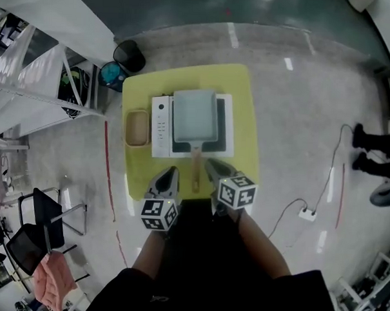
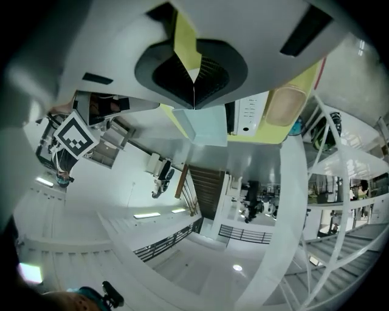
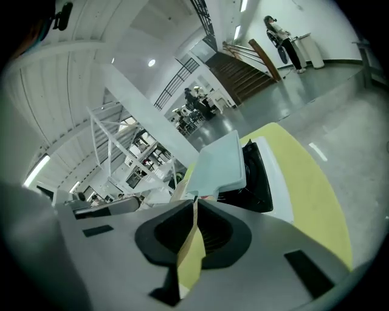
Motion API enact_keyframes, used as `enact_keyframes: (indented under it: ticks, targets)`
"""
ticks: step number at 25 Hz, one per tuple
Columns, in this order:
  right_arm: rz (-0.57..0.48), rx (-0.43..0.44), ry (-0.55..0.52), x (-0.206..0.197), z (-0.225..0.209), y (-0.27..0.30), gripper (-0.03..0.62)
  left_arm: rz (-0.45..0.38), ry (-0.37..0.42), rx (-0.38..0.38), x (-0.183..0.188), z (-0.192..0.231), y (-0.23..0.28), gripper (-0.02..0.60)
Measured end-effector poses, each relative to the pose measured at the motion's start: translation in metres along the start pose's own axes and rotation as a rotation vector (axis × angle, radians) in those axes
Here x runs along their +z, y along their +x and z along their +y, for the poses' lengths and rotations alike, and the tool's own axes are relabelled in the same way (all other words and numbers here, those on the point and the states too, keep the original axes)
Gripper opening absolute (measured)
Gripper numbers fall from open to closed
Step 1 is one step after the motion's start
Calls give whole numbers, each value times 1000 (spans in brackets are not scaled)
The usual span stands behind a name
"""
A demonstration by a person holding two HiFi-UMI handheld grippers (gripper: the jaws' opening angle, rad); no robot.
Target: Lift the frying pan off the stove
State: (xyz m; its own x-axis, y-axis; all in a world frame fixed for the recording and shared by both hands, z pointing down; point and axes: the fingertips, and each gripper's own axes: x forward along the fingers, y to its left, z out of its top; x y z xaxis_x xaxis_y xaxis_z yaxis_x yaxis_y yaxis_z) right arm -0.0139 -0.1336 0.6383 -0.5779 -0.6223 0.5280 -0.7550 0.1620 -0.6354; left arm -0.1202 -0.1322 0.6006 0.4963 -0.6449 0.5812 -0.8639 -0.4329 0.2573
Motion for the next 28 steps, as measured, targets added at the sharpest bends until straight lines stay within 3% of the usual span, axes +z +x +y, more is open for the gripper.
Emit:
enact_keyframes:
  ticks: [5,6,8,16,28]
  targets:
    - [4,-21,52,-1,-13,9,21,32,20,-61,3,2,28,44]
    - [7,-17,75,-3,-15,11,39,37,21,-69,3,3,31,44]
    - [12,-8,127,-7,-19,16,142,49,23,-82,1,5,36,44]
    - [-11,30,328,-10,-28,39,216,70,23,-87,1,20,45,44]
    - [24,89,462,-22,-27,66,238,69,-11,-49,-1,43,35,44]
